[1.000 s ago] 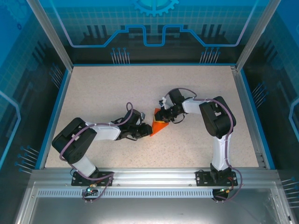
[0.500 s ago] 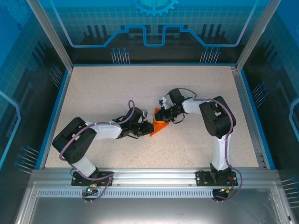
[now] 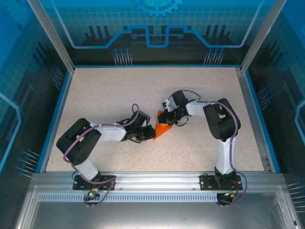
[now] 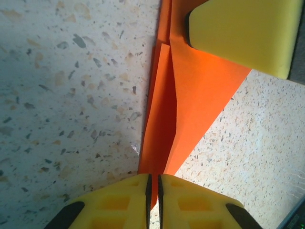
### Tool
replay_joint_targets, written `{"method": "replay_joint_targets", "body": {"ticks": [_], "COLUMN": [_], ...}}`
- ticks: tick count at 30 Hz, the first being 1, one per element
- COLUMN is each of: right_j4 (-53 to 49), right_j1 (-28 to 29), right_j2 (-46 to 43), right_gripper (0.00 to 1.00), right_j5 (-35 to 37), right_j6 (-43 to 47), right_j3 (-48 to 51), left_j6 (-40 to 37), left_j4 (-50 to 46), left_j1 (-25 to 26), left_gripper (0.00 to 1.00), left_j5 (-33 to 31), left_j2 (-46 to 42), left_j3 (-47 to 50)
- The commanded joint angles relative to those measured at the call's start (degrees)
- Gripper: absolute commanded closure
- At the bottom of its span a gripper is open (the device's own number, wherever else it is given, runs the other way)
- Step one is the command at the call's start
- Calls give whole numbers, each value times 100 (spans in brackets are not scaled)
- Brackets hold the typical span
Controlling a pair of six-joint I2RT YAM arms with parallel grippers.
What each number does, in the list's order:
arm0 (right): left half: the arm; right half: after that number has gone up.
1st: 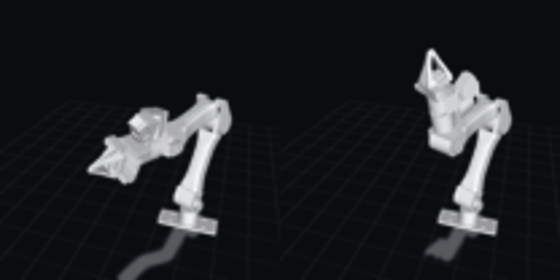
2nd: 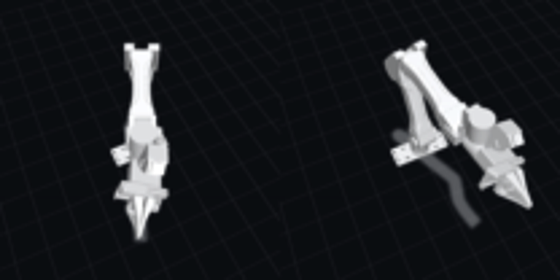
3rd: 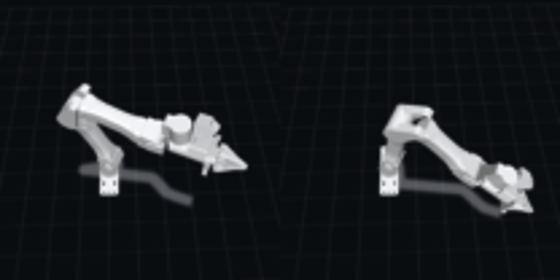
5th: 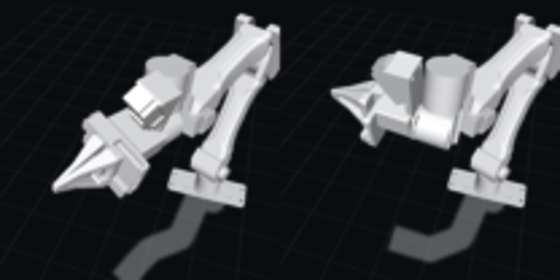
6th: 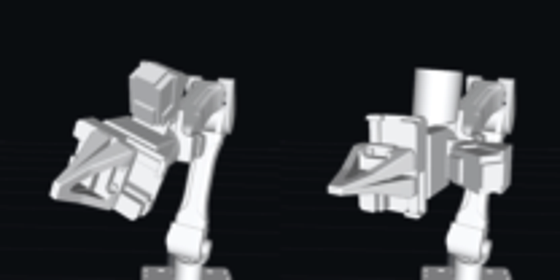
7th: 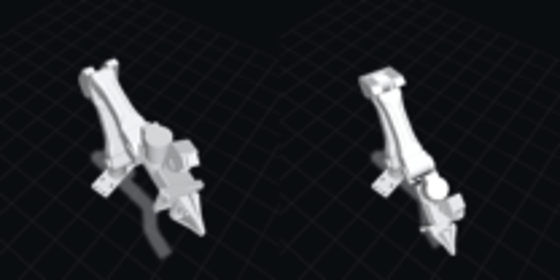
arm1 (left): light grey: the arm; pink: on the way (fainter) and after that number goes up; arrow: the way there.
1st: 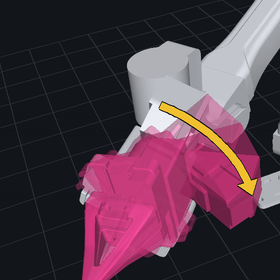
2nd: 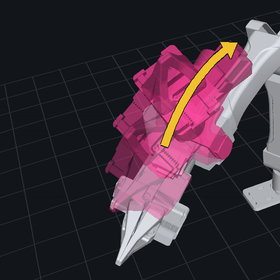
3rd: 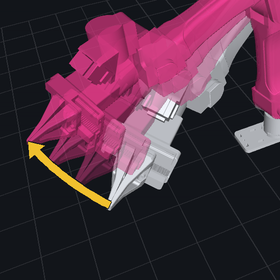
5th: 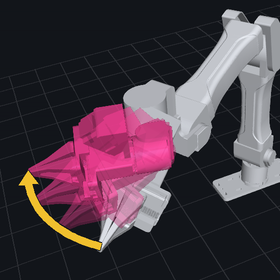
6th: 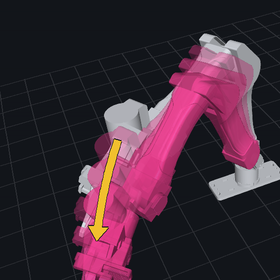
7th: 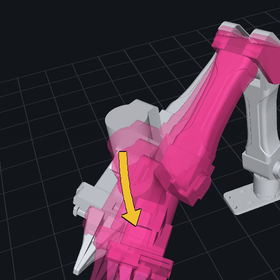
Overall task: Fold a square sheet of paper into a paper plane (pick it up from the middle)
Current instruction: Fourth fold the wing at the center of the table.
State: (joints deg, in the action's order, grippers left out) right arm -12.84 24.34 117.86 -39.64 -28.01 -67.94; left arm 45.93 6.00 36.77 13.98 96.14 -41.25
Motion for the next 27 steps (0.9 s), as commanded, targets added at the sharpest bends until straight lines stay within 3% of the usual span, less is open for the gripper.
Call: {"method": "replay_joint_targets", "body": {"ticks": [1,10,16,27], "right_j4": [-181,-181,-184,-184], "right_j1": [-84,-80,-77,-87], "right_j2": [246,340,345,369], "right_gripper": [81,81,81,81], "right_j5": [261,284,275,242], "right_j6": [123,107,114,128], "right_j3": [0,-26,-26,-45], "left_j6": [-155,-178,-204,-306], "left_j4": [-358,-494,-232,-375], "left_j1": [44,143,146,159], "left_gripper": [87,86,76,69], "left_j5": [-180,-448,-405,-366], "left_j2": [149,-12,-310,-79], "left_j3": [-149,-77,-11,-208]}}
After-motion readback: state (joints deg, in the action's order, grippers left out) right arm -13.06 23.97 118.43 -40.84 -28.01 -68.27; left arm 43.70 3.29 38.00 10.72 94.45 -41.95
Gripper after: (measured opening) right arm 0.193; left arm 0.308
